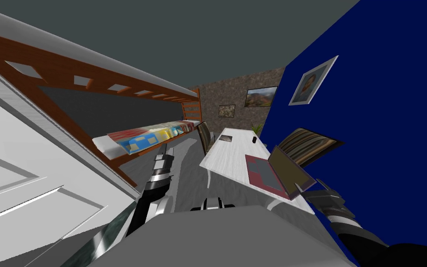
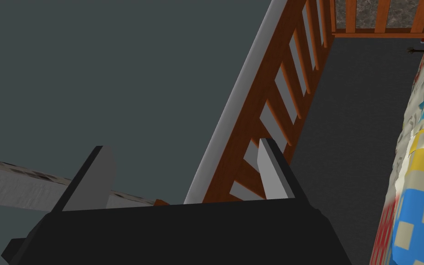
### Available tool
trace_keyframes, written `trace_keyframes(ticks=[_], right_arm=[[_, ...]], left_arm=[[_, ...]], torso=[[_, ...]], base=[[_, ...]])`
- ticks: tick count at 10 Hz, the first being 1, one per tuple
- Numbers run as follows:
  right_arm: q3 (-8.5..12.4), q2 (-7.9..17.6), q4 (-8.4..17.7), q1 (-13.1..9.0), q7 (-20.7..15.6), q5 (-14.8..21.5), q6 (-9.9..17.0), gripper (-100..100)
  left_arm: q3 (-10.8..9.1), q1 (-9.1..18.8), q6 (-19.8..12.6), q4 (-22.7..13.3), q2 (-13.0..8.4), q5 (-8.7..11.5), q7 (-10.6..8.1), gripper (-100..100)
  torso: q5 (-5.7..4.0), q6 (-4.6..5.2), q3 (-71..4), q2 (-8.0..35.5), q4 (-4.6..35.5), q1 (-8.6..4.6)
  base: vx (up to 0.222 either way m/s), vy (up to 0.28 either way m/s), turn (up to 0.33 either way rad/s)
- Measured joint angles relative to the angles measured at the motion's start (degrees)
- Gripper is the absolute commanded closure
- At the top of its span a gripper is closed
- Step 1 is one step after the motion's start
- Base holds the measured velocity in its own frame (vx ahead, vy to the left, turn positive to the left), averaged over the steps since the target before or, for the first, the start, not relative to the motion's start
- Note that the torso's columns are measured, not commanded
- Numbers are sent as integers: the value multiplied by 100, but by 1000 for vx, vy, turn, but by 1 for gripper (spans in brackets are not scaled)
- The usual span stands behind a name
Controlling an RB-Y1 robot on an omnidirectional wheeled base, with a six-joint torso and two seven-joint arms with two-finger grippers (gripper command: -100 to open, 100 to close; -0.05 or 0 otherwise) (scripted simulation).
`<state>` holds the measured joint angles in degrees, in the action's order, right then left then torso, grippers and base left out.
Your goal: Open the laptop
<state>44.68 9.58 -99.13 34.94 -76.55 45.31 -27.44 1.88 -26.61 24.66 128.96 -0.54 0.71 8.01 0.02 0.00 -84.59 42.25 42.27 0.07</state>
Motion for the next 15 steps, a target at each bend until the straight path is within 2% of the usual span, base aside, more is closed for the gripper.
trace_keyframes(ticks=[4, 9, 10, 11, 13, 15], right_arm=[[-31, 184, 44, 30, 338, -107, 116, -100], [-23, 429, 186, -194, 452, -45, 560, -100], [-23, 435, 191, -201, 457, -44, 581, 100], [-3, 371, 187, -188, 404, -60, 465, 100], [21, 288, -1, -50, 368, -104, 249, 100], [41, 261, -51, -92, 272, -52, 226, 100]], left_arm=[[0, 0, 0, 0, 0, 0, 0, 0], [0, 0, 0, 0, 0, 0, 0, 0], [0, 0, 0, 0, 0, 0, 0, 0], [-1, -1, 0, 0, -1, 0, 0, 0], [0, -1, 0, 0, 0, 0, 0, 0], [0, 0, 0, 0, 0, 0, 0, 0]], torso=[[-3, 1, 3, 3, 1, -8], [-3, 0, 1, 2, 1, -9], [-3, 3, 0, -1, 0, -12], [-20, 6, -2, -10, -8, -25], [-84, 6, 17, -8, -26, -60], [-59, -12, 2, -21, -18, -69]], base=[[-6, 6, 19], [-25, 27, 80], [32, -43, -128], [56, -61, -188], [21, -19, -71], [-7, 30, 25]])
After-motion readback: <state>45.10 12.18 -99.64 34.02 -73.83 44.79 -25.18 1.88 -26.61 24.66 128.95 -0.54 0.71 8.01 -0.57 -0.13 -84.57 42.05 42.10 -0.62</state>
